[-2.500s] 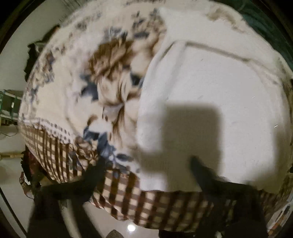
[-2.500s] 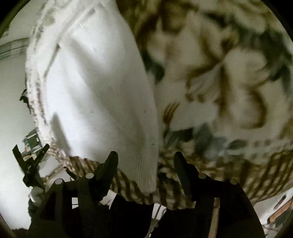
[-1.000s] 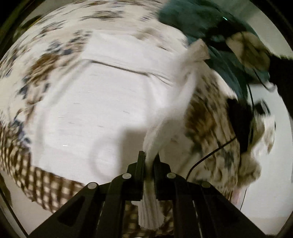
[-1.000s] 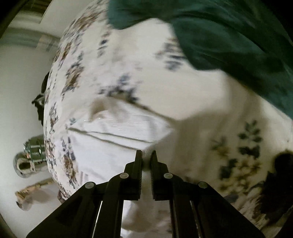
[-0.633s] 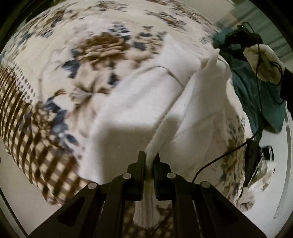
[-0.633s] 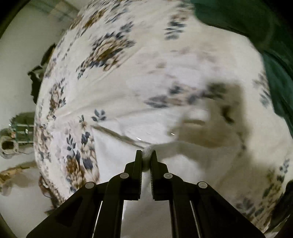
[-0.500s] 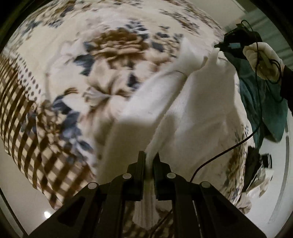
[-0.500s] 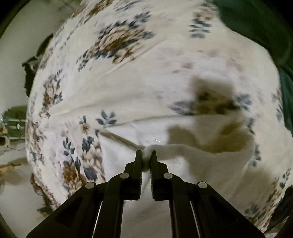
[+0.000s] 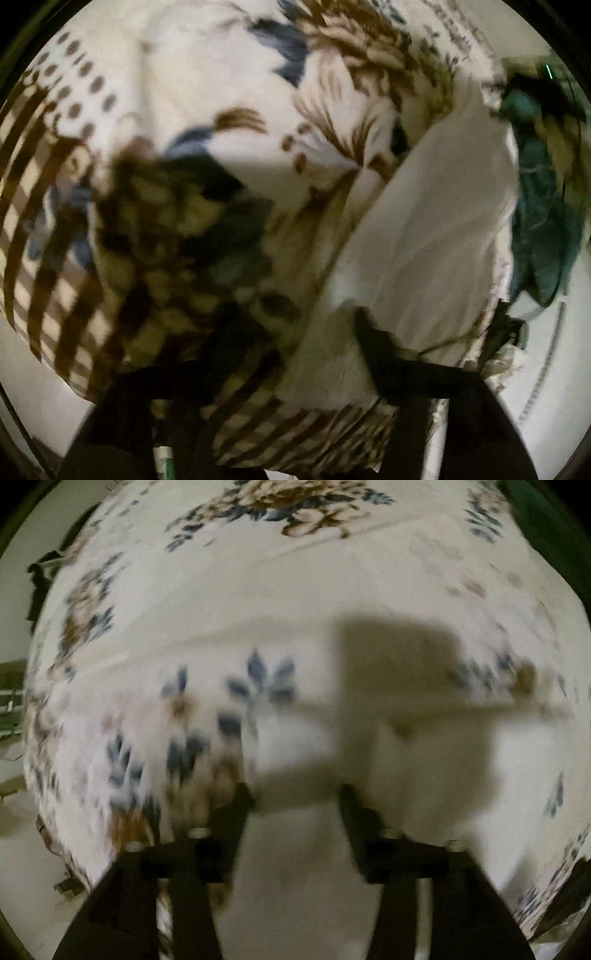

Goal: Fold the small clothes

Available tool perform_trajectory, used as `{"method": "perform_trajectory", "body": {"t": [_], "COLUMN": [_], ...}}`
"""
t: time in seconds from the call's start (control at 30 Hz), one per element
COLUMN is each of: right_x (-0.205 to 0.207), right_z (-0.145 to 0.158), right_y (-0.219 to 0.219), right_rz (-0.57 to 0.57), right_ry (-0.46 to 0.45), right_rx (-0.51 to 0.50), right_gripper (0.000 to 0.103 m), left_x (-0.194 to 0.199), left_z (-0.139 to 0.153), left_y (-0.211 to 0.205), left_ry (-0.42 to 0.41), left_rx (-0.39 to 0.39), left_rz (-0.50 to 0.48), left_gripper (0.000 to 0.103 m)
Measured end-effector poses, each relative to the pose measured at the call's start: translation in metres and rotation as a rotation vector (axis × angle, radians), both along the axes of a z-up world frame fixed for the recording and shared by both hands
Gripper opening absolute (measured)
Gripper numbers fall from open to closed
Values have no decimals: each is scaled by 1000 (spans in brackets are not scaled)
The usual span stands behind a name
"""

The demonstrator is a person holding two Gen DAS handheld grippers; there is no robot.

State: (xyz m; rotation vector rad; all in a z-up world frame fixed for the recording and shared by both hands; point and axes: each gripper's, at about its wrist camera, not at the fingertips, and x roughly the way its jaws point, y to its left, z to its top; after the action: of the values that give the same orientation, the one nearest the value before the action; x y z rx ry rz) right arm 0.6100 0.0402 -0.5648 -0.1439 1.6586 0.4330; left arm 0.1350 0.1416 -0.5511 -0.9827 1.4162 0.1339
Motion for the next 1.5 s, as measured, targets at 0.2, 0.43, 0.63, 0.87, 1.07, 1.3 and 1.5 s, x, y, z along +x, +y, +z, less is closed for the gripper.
{"method": "perform_trajectory", "body": {"t": [0.2,0.43,0.63,0.87,1.07,1.3,1.5], "right_x": [-145,-327,-378,-407,-432,-436,-406], "right_z": [17,-58,-56,-23,-23,-73,-85], "right_y": [-128,-244,-268,-272,-267,-238,-228], "right_rz": [-99,-461,-621,-532,-464,-416,-361], "right_ry": [57,378,308,289,351,377,475], "right_rx": [-13,24,134,122,171,94,135], "right_gripper": [56,54,4,3,2,2,43], "left_x": [14,52,49,51,43,23,57], "left_z": [15,8,6,41,60,2,33], "left_y": [12,-16,-46,-55,-51,-34,-15], "left_ry": [-9,39,52,34,23,138,94], "left_rx": [26,95,159,269,313,327,196], "left_rz": [-95,-275,-336,-278,-242,-274,-308], "left_gripper": [63,63,21,3,3,4,31]}}
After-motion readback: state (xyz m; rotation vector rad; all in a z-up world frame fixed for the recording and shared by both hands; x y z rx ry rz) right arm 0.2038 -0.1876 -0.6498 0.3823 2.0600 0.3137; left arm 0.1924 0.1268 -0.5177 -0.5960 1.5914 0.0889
